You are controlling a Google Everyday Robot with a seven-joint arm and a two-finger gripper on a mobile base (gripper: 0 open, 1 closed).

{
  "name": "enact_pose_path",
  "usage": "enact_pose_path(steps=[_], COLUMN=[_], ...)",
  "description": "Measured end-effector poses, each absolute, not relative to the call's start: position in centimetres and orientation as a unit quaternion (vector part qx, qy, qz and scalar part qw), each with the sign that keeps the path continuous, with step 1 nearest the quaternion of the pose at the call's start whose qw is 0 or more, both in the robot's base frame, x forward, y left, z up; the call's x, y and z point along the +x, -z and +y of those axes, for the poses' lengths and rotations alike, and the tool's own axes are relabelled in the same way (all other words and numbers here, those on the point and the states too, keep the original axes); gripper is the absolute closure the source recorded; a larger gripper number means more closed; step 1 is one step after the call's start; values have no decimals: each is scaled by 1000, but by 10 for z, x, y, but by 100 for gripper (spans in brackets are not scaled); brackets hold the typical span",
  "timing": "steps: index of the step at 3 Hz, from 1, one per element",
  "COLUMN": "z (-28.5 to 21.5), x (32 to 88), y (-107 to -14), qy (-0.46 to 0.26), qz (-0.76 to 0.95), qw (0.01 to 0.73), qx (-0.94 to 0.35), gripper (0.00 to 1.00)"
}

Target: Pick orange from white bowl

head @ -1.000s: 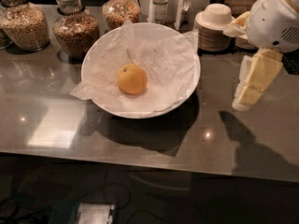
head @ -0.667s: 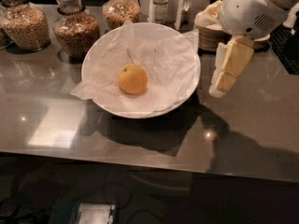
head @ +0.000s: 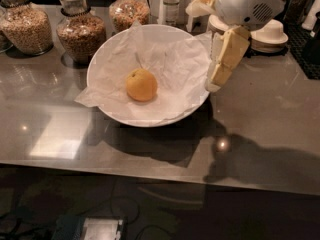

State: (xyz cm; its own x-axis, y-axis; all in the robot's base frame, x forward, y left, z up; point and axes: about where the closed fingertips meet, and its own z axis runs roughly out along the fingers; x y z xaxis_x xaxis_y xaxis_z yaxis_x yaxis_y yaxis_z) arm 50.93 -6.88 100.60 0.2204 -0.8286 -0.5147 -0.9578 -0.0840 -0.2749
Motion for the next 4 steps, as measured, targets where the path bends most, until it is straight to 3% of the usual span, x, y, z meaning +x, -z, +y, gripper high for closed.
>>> enact_pose_path(steps=[2, 4], z=[-56, -56], x=[539, 539], y=[-962, -961], qy=[-175, -176], qz=[619, 619], qw=[305, 305], qx=[-702, -702], gripper=[2, 7])
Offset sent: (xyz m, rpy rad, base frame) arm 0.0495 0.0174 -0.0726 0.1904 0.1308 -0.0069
